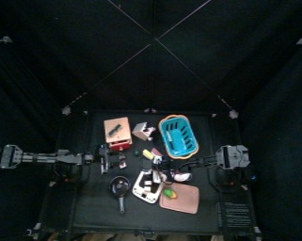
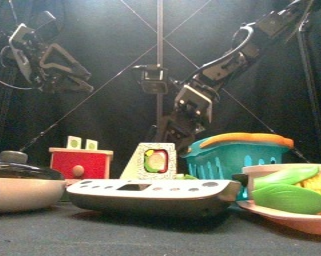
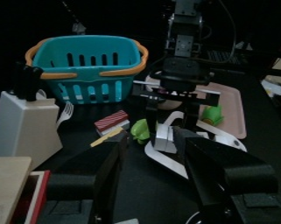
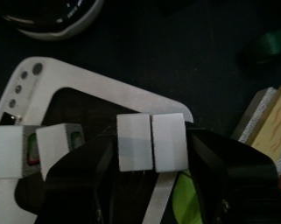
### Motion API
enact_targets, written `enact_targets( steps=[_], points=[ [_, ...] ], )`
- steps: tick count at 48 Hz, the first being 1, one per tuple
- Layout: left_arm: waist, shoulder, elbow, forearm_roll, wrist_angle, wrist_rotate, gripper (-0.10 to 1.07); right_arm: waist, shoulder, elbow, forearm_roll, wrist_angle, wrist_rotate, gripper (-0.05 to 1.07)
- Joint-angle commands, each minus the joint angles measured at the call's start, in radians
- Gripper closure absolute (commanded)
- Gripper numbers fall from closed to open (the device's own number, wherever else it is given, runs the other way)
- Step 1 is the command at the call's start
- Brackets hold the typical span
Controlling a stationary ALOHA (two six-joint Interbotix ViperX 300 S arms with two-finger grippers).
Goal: Place sushi pieces in plate
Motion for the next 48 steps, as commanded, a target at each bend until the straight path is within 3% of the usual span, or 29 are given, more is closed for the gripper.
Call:
enact_targets(
  steps=[1, 11, 18, 36, 48],
  points=[
    [-0.002, 0.002, -0.014, 0.005, -0.008, 0.002, 0.14, -0.012, -0.097, -0.031, 0.005, -0.005, 0.002, 0.39],
    [-0.003, 0.000, -0.012, 0.006, -0.002, 0.000, 0.14, -0.014, -0.178, -0.023, 0.054, 0.015, 0.005, 0.39],
    [-0.008, -0.008, 0.000, 0.006, 0.005, 0.000, 0.14, 0.002, -0.216, -0.008, 0.184, 0.038, 0.005, 0.39],
    [-0.031, -0.061, 0.034, 0.003, 0.031, -0.002, 0.14, 0.138, -0.245, 0.080, 0.474, 0.038, 0.029, 0.38],
    [-0.038, -0.074, 0.044, 0.006, 0.032, 0.000, 0.14, 0.184, -0.281, 0.104, 0.477, 0.048, 0.213, 0.38]
  ],
)
